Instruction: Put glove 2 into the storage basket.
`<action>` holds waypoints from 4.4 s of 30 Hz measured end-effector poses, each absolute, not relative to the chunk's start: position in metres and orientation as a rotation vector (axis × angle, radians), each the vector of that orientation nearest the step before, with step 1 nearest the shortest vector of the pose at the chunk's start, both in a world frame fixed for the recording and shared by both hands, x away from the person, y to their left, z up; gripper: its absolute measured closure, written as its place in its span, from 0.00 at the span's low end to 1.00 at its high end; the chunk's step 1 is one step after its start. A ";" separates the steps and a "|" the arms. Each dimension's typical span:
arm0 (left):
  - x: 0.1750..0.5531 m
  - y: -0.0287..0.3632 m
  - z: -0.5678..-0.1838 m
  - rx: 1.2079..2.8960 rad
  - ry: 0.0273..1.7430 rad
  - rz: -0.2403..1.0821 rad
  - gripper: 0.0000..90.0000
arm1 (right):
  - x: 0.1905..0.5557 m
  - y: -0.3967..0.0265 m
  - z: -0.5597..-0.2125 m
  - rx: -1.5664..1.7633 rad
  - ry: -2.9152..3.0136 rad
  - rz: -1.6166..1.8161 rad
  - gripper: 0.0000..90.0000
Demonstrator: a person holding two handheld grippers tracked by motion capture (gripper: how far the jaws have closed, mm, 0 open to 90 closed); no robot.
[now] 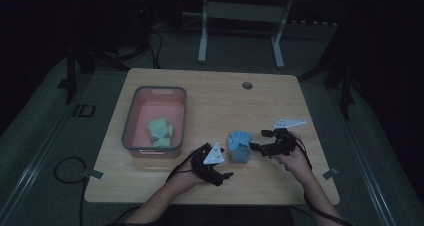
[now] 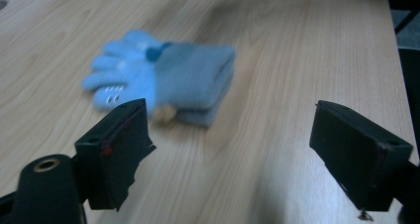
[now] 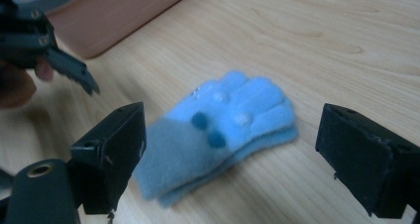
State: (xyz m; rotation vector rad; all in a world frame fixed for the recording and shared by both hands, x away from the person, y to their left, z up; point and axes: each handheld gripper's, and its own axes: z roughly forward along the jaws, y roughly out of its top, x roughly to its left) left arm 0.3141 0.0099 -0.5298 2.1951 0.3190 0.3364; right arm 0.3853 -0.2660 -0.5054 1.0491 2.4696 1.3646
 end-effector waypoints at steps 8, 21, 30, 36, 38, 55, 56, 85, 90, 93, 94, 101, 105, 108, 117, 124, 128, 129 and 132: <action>0.331 -0.020 -0.531 2.260 0.225 0.340 0.23 | 0.396 -0.259 -0.503 1.056 2.468 1.322 0.37; 0.348 -0.048 -0.544 2.407 0.064 0.423 0.42 | 0.413 -0.243 -0.514 1.053 2.498 1.287 0.45; 0.355 -0.052 -0.545 2.431 0.082 0.476 0.68 | 0.417 -0.250 -0.521 1.107 2.489 1.265 0.46; 0.362 -0.046 -0.542 2.391 0.163 0.282 0.80 | 0.420 -0.247 -0.525 1.147 2.499 1.265 0.46; 0.361 -0.047 -0.541 2.409 0.143 0.303 0.81 | 0.422 -0.246 -0.527 1.155 2.503 1.251 0.45; 0.363 -0.048 -0.542 2.433 0.094 0.309 0.83 | 0.414 -0.235 -0.550 1.225 2.557 1.228 0.51; 0.363 -0.048 -0.543 2.433 0.088 0.310 0.83 | 0.414 -0.235 -0.550 1.228 2.560 1.234 0.51; 0.362 -0.025 -0.526 2.430 0.149 0.291 0.83 | 0.411 -0.204 -0.539 1.142 2.621 1.298 0.85; 0.361 -0.015 -0.508 2.443 0.134 0.322 0.83 | 0.412 -0.198 -0.524 1.104 2.612 1.331 0.85; 0.361 -0.011 -0.500 2.447 0.127 0.337 0.83 | 0.413 -0.194 -0.518 1.087 2.609 1.348 0.85; 0.361 -0.010 -0.497 2.447 0.129 0.339 0.83 | 0.413 -0.194 -0.516 1.083 2.608 1.355 0.85; 0.360 0.001 -0.478 2.451 0.125 0.377 0.83 | 0.416 -0.186 -0.498 1.055 2.594 1.404 0.85; 0.360 0.006 -0.468 2.460 0.125 0.394 0.83 | 0.416 -0.178 -0.488 1.023 2.595 1.403 0.85; 0.360 0.011 -0.463 2.461 0.126 0.404 0.83 | 0.417 -0.173 -0.481 1.007 2.592 1.407 0.85; 0.359 0.027 -0.446 2.475 0.135 0.438 0.83 | 0.421 -0.157 -0.465 0.974 2.594 1.443 0.85; 0.357 0.041 -0.437 2.487 0.150 0.463 0.83 | 0.421 -0.139 -0.455 0.926 2.598 1.448 0.85; 0.356 0.050 -0.432 2.494 0.162 0.478 0.83 | 0.422 -0.129 -0.450 0.910 2.598 1.459 0.85; 0.356 0.052 -0.431 2.497 0.166 0.481 0.83 | 0.423 -0.126 -0.449 0.905 2.598 1.458 0.85; 0.356 0.060 -0.428 2.499 0.177 0.497 0.83 | 0.424 -0.117 -0.446 0.881 2.600 1.455 0.85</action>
